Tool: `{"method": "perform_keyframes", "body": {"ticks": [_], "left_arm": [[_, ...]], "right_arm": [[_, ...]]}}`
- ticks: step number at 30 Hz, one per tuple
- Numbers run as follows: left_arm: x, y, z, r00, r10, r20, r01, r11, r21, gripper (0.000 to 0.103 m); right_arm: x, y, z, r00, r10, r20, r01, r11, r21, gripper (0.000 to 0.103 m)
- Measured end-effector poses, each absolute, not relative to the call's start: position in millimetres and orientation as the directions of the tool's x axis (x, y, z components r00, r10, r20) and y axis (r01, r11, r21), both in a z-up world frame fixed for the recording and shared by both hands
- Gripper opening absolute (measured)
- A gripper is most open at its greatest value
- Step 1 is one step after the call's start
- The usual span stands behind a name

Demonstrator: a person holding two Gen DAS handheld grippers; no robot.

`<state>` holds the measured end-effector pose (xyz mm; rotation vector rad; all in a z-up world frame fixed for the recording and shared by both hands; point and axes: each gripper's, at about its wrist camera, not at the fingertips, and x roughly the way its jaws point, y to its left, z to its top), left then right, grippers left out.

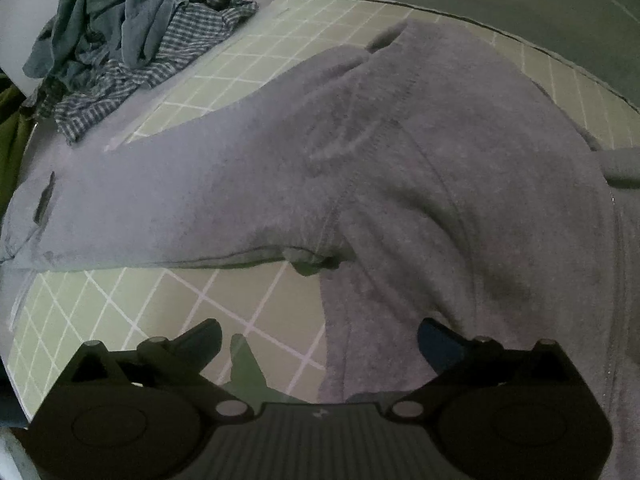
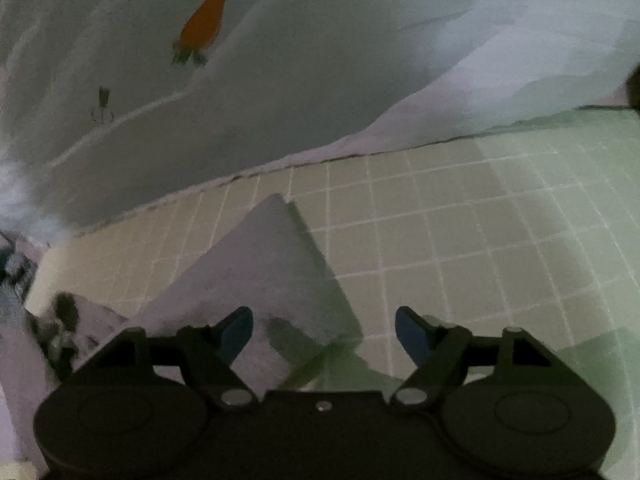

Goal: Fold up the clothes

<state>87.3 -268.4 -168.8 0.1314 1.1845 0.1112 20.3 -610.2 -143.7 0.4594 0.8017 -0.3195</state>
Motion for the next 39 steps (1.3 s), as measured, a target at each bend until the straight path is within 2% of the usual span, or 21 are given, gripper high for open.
{"method": "perform_keyframes", "body": {"ticks": [1,2,3,4,5,7,11,17,22,24,28,29,33,35,39], "left_arm": [[87,-269,-169,0.375,0.154,-0.914,-0.014,0.987,0.161,0.103],[87,-269,-169,0.377,0.152,-0.914,-0.012,0.987,0.16,0.103],[87,-268,-169,0.379,0.149,-0.913,-0.01,0.988,0.157,0.103],[87,-267,-169,0.379,0.145,-0.914,-0.013,0.988,0.152,0.103],[87,-265,-170,0.377,0.137,-0.916,-0.019,0.99,0.14,0.103],[88,-260,-171,0.371,0.117,-0.921,-0.032,0.993,0.113,0.103],[91,-251,-173,0.35,0.073,-0.934,-0.053,0.997,0.059,0.103],[87,-253,-170,0.346,0.085,-0.934,-0.018,0.996,0.084,0.103],[84,-257,-170,0.349,0.088,-0.933,0.006,0.995,0.096,0.103],[82,-258,-171,0.35,0.088,-0.933,0.015,0.995,0.1,0.103],[82,-260,-171,0.352,0.095,-0.931,0.029,0.993,0.112,0.103],[82,-261,-171,0.354,0.098,-0.93,0.029,0.993,0.115,0.103],[80,-264,-171,0.362,0.11,-0.926,0.026,0.992,0.127,0.103],[79,-266,-170,0.365,0.115,-0.924,0.025,0.991,0.133,0.103],[77,-270,-170,0.373,0.127,-0.919,0.022,0.989,0.145,0.103]], "right_arm": [[25,-609,-146,0.657,-0.091,-0.749,0.43,0.861,0.272,0.077],[30,-608,-148,0.657,-0.081,-0.75,0.419,0.866,0.273,0.064],[35,-607,-150,0.657,-0.072,-0.751,0.407,0.871,0.273,0.056],[39,-606,-152,0.656,-0.062,-0.752,0.396,0.876,0.274,0.033],[42,-606,-152,0.645,-0.064,-0.761,0.389,0.885,0.255,0.017],[34,-606,-145,0.661,-0.063,-0.748,0.365,0.898,0.247,0.012],[0,-614,-117,0.711,-0.102,-0.696,0.373,0.894,0.25,0.011],[-77,-603,-46,0.744,-0.375,-0.553,0.465,0.885,0.026,0.01],[-130,-587,5,0.725,-0.578,-0.374,0.562,0.811,-0.163,0.011],[-132,-573,-2,0.707,-0.609,-0.359,0.548,0.793,-0.266,0.011],[-108,-551,-68,0.665,-0.496,-0.559,0.335,0.866,-0.37,0.016],[-110,-553,-72,0.657,-0.491,-0.573,0.35,0.871,-0.345,0.024],[-125,-569,-81,0.632,-0.48,-0.609,0.452,0.866,-0.213,0.04],[-132,-577,-86,0.62,-0.472,-0.627,0.501,0.853,-0.147,0.061],[-146,-593,-95,0.6,-0.45,-0.661,0.59,0.807,-0.014,0.072]]}}
